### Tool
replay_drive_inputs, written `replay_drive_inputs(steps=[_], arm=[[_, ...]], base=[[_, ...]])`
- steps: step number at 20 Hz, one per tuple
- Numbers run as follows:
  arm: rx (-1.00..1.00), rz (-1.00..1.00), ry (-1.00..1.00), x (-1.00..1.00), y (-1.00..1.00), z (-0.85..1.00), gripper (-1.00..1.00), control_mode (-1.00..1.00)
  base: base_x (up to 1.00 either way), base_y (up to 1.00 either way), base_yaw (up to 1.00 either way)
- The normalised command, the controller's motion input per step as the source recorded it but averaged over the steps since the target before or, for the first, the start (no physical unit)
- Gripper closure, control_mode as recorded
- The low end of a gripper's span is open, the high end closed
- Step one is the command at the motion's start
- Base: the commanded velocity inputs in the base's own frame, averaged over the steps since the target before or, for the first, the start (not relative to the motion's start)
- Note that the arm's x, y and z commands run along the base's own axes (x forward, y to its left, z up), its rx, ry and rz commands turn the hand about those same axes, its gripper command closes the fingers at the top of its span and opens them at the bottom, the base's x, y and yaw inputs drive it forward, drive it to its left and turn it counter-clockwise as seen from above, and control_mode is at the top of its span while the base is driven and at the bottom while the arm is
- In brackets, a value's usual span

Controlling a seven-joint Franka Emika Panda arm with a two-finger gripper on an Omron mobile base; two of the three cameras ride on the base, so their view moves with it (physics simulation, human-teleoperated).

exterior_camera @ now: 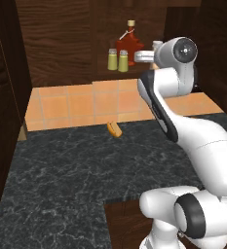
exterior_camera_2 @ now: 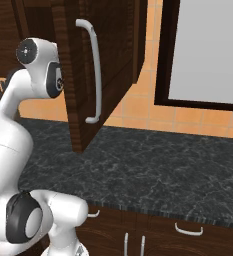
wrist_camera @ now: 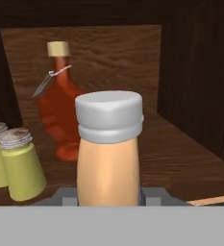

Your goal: Put the shaker and condiment bottle from the counter next to their counterparts in the cabinet.

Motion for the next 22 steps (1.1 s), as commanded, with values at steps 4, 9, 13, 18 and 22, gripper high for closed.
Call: replay_drive_inputs(steps=[4, 9, 13, 18, 22], arm=[[0.00, 0.00, 0.00, 0.44, 0.00, -0.12, 1.00, -1.00], [-0.01, 0.00, -0.04, 0.43, 0.00, -0.17, 1.00, -1.00], [-0.02, 0.01, -0.09, 0.43, 0.00, -0.19, 1.00, -1.00], [-0.02, 0.01, -0.10, 0.41, 0.00, -0.19, 1.00, -1.00], [0.00, 0.01, -0.05, 0.33, 0.00, -0.17, 1.00, -1.00]], base=[[0.00, 0.00, 0.00], [0.00, 0.00, 0.00], [0.00, 0.00, 0.00], [0.00, 0.00, 0.00], [0.00, 0.00, 0.00]])
